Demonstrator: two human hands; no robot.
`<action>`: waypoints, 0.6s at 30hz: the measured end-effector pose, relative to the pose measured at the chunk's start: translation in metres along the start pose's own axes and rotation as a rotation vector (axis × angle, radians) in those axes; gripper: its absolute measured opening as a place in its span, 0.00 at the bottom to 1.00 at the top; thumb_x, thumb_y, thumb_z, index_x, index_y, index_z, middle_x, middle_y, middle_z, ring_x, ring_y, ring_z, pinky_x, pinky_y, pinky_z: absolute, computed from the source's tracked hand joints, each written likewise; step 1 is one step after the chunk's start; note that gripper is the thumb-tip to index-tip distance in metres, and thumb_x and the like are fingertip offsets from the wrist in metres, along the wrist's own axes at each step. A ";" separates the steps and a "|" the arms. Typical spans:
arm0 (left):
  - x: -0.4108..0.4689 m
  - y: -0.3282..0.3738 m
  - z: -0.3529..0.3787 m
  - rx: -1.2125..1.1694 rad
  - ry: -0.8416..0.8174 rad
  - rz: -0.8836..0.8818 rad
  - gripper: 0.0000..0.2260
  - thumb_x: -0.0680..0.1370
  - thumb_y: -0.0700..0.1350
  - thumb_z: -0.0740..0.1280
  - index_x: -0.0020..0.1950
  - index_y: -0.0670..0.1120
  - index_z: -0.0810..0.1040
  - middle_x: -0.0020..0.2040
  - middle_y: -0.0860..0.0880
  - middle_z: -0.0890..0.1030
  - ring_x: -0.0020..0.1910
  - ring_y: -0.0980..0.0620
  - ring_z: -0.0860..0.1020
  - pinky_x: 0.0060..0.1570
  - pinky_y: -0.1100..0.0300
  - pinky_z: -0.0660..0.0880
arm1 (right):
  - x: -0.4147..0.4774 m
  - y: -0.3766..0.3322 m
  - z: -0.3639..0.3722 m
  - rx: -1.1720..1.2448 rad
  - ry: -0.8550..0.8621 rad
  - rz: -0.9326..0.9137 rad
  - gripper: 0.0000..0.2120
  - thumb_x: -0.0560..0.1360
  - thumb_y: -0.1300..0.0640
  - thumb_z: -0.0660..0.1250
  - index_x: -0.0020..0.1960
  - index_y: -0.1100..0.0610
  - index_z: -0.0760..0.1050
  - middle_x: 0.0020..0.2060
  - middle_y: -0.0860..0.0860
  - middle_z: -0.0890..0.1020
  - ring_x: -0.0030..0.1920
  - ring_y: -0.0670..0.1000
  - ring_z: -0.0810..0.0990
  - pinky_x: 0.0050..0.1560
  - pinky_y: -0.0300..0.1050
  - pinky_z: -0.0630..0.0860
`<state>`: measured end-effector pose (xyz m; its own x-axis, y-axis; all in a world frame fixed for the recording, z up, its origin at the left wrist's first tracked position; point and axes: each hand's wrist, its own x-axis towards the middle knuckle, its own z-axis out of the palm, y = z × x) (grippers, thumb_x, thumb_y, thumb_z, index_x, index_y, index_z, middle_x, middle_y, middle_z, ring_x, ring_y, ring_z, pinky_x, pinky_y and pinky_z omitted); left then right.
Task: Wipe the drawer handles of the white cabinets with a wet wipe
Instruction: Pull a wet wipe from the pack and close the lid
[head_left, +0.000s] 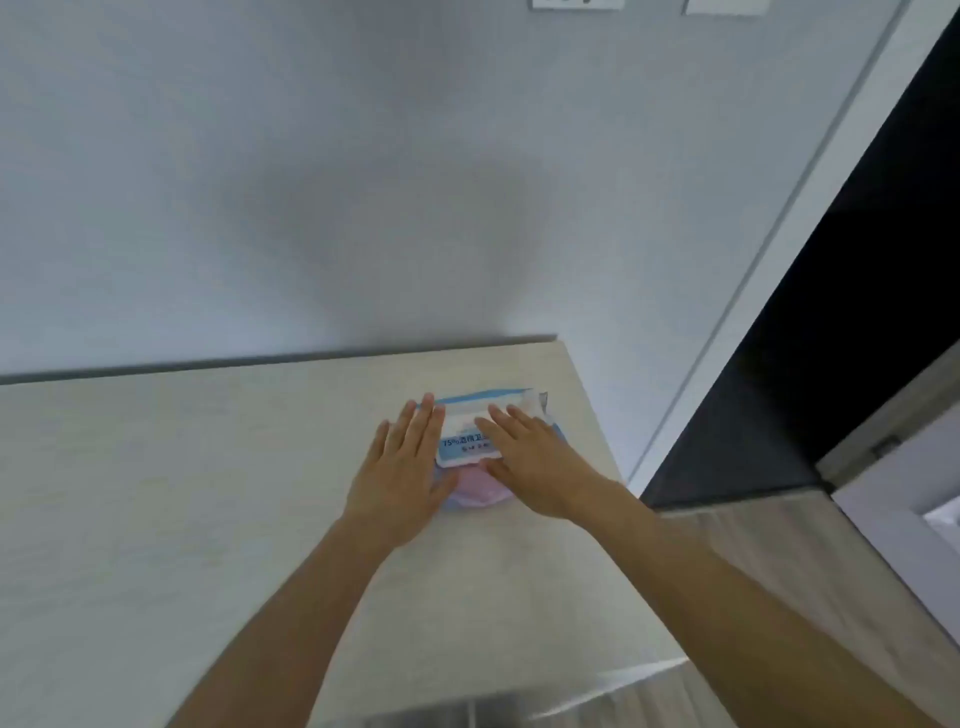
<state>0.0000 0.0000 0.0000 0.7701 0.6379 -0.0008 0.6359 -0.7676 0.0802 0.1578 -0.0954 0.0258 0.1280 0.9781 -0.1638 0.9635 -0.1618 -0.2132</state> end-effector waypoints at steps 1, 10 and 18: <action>0.003 -0.001 0.004 0.006 0.006 -0.007 0.34 0.81 0.60 0.47 0.76 0.45 0.33 0.77 0.48 0.34 0.76 0.50 0.36 0.71 0.57 0.35 | 0.005 0.001 0.002 -0.007 -0.009 -0.009 0.26 0.82 0.49 0.50 0.76 0.54 0.47 0.77 0.53 0.48 0.76 0.53 0.45 0.75 0.51 0.46; 0.014 -0.008 0.028 -0.051 -0.008 -0.047 0.36 0.79 0.64 0.48 0.77 0.46 0.34 0.78 0.49 0.36 0.76 0.52 0.36 0.70 0.58 0.32 | 0.032 0.015 0.022 -0.122 -0.005 -0.085 0.27 0.81 0.44 0.48 0.76 0.54 0.49 0.76 0.52 0.50 0.76 0.51 0.47 0.74 0.48 0.45; 0.015 -0.009 0.034 0.075 -0.004 -0.027 0.42 0.75 0.70 0.47 0.75 0.45 0.32 0.78 0.47 0.35 0.74 0.50 0.32 0.68 0.54 0.29 | 0.039 0.023 0.018 -0.197 0.021 -0.163 0.30 0.79 0.41 0.54 0.74 0.57 0.56 0.73 0.54 0.61 0.72 0.53 0.59 0.71 0.49 0.58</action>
<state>0.0074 0.0140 -0.0345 0.7527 0.6584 -0.0062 0.6584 -0.7526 0.0054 0.1805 -0.0629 -0.0027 -0.0297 0.9920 -0.1226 0.9988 0.0246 -0.0431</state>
